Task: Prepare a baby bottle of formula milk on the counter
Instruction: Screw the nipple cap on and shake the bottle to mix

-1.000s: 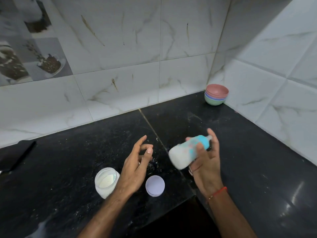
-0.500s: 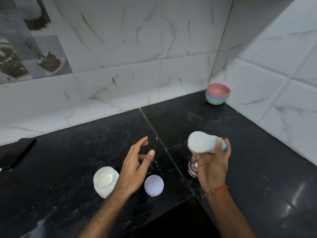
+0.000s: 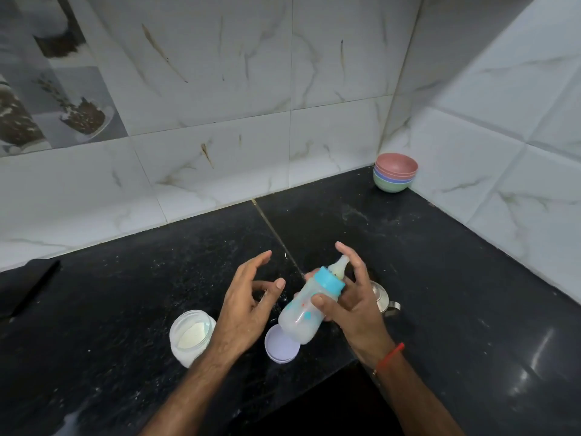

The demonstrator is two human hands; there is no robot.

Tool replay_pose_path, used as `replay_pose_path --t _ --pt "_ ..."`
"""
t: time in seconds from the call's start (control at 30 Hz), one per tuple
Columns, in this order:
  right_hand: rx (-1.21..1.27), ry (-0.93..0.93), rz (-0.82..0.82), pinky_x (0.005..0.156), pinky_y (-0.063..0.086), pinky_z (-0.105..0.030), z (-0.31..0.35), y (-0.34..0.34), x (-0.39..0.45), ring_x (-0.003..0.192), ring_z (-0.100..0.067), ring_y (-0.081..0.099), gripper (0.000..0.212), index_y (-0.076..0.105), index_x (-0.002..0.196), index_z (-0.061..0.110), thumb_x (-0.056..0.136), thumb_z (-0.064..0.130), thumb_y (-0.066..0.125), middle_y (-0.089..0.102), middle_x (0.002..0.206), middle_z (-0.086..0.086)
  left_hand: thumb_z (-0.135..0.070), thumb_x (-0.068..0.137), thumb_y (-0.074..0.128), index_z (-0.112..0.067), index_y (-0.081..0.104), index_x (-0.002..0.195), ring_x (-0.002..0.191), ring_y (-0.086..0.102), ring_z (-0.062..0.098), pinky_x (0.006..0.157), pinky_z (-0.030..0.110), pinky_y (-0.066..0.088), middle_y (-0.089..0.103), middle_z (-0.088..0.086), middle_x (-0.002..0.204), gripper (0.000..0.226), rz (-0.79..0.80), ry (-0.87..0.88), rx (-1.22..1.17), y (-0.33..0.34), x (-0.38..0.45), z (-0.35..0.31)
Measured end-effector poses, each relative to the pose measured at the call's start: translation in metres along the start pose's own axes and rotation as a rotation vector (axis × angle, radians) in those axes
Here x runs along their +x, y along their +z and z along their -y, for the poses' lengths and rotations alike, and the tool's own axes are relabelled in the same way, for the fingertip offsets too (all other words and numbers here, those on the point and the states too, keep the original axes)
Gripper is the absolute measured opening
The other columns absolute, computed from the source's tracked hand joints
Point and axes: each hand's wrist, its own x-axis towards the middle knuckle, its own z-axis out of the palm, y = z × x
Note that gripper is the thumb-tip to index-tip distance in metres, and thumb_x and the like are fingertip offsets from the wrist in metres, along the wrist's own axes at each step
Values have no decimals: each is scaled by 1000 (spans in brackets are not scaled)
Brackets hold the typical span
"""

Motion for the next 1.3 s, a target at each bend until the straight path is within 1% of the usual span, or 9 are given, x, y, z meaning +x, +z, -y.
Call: replay_pose_path --t 0.17,0.27,0.37,0.53,0.73,0.9,1.07,1.23,1.3 --pt "500 -76 -467 72 62 -50 7 -3 13 109 -29 68 61 39 147 36 92 29 66 55 143 -27 -29 98 68 -39 45 149 100 69 -4 69 21 54 53 -18 142 56 -49 -4 -39 -3 2 4" --pt "341 11 -281 75 60 -60 3 3 6 107 -32 69 74 41 145 46 84 31 80 65 127 -23 -29 98 69 -37 47 147 99 69 -3 68 23 53 56 -19 140 55 -64 -6 -42 -6 2 4" --pt "82 58 -70 78 59 -54 -1 13 -2 106 -30 71 80 42 144 50 82 17 80 72 116 -19 -27 98 68 -36 53 139 96 69 -3 75 34 58 61 -20 136 45 -62 -19 -60 -7 3 1" --pt "543 -140 -502 69 62 -54 12 -4 19 115 -36 63 61 31 151 34 97 27 59 61 127 -11 -25 100 67 -33 60 127 91 75 10 80 50 60 72 -18 120 29 -92 -24 -119 -11 2 -1" --pt "176 -1 -124 81 61 -56 17 1 5 108 -32 70 86 40 148 45 80 19 84 69 117 -22 -26 99 68 -34 59 128 89 76 12 78 50 62 71 -19 120 31 -75 -17 -107 -11 1 -2" --pt "486 -158 -451 67 62 -46 16 -2 16 111 -30 66 73 27 153 38 93 28 67 56 132 -12 -27 99 67 -31 58 130 91 76 10 79 45 62 71 -17 122 33 -63 -4 -113 -11 2 -6" --pt "-76 73 17 65 59 -39 7 2 -2 102 -32 71 93 38 144 54 75 17 87 70 123 -23 -27 99 68 -32 58 129 88 76 11 77 47 61 71 -19 121 33 -42 17 -93 -9 4 -9" --pt "467 -123 -412 68 62 -46 13 -6 7 103 -24 72 80 33 152 38 85 33 76 61 130 -13 -27 99 67 -32 58 129 89 76 11 79 40 61 69 -25 120 32 -41 13 -123 -8 4 -9" --pt "430 -90 -380 69 63 -49 12 -6 6 100 -22 73 74 32 153 38 89 27 67 61 127 -9 -27 99 67 -34 58 128 89 76 12 76 38 60 69 -26 119 31 -31 12 -121 -6 2 -8"
